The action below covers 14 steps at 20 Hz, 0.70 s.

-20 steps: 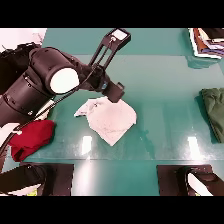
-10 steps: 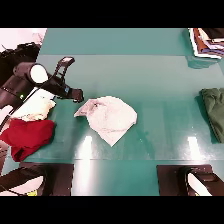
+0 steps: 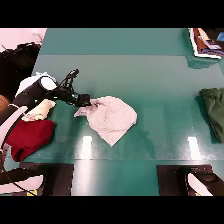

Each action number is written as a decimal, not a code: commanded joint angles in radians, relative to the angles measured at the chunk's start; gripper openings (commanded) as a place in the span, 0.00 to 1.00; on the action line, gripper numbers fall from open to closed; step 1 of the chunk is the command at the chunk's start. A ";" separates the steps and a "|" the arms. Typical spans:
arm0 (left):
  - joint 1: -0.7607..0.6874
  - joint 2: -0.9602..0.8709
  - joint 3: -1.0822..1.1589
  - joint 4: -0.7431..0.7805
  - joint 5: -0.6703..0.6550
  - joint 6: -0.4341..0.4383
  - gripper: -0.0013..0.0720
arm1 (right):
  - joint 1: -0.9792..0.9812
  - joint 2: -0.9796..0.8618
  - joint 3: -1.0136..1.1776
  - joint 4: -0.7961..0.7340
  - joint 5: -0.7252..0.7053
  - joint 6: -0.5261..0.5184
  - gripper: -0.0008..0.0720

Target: Fold the shirts.

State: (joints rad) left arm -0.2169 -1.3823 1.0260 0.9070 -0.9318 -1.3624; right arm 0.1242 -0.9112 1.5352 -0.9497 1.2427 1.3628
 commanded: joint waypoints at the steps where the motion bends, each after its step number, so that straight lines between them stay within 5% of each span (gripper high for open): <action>1: 0.000 -0.020 0.054 0.028 0.006 0.008 0.05 | 0.001 -0.091 -0.005 -0.082 0.218 0.089 0.03; 4: 0.000 -0.014 0.185 0.122 -0.073 0.009 0.05 | 0.011 -0.173 -0.174 -0.070 0.243 0.089 0.03; 5: 0.000 -0.009 0.224 0.152 -0.087 0.009 0.05 | 0.024 -0.195 -0.260 -0.070 0.223 0.089 0.17; 6: 0.000 -0.005 0.263 0.164 -0.104 0.009 0.05 | 0.043 -0.219 -0.353 -0.062 0.190 0.089 0.63; 7: 0.000 -0.004 0.293 0.167 -0.113 0.009 0.05 | 0.071 -0.256 -0.459 -0.027 0.124 0.089 0.86; 10: -0.001 -0.005 0.320 0.164 -0.106 0.009 0.05 | 0.163 -0.390 -0.655 0.165 -0.069 0.039 0.77; 14: 0.000 -0.005 0.319 0.167 -0.105 0.009 0.05 | 0.286 -0.557 -0.673 0.304 -0.198 -0.047 0.77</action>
State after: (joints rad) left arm -0.2169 -1.3880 1.3319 1.0649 -1.0332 -1.3540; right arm 0.3321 -1.3590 0.9104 -0.7643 1.1538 1.3750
